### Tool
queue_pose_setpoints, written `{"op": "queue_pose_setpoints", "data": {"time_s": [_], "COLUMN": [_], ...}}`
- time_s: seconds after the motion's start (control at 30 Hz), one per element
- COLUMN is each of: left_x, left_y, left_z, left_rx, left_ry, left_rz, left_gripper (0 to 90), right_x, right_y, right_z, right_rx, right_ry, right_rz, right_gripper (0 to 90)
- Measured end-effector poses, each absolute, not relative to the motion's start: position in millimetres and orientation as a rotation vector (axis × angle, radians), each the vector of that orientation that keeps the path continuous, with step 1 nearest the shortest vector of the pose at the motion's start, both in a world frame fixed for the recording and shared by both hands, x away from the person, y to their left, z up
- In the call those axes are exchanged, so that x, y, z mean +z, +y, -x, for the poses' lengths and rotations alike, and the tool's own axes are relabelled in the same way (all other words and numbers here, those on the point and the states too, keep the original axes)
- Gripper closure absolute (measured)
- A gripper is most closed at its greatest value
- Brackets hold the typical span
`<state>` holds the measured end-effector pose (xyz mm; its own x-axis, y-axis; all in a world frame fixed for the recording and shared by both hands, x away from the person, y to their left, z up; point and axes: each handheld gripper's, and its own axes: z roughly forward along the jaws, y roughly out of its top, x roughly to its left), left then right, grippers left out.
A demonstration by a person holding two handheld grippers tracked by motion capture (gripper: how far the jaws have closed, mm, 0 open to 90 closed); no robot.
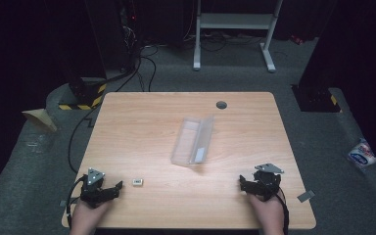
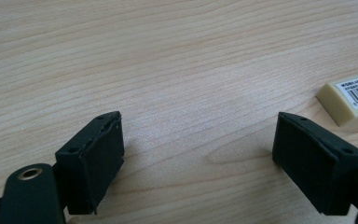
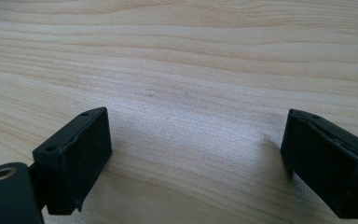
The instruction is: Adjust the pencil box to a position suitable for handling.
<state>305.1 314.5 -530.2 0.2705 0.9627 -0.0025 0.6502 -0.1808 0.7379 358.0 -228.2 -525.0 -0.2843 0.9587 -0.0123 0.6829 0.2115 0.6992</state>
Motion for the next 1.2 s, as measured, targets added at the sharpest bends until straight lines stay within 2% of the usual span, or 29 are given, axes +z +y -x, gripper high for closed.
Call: {"op": "queue_pose_setpoints", "data": {"time_s": [0.47,0.53,0.87,0.97,1.2], "left_x": [-530,-530,-530,-530,-530], "left_y": [315,315,315,315,315], "left_z": [-305,-305,-306,-306,-306], "left_rx": [0.634,0.635,0.622,0.619,0.619], "left_ry": [1.444,1.445,1.438,1.43,1.426], "left_rz": [-1.924,-1.924,-1.923,-1.93,-1.932], "left_gripper": [16.5,16.5,16.2,15.9,16.0], "right_x": [-525,-524,-518,-517,-514], "right_y": [-228,-228,-222,-210,-190], "right_z": [-358,-357,-352,-347,-342], "right_rx": [0.829,0.836,0.901,0.907,0.962], "right_ry": [2.066,2.067,2.056,2.061,2.093], "right_rz": [-1.494,-1.49,-1.477,-1.435,-1.4], "right_gripper": [8.9,13.5,20.5,25.7,29.4]}}
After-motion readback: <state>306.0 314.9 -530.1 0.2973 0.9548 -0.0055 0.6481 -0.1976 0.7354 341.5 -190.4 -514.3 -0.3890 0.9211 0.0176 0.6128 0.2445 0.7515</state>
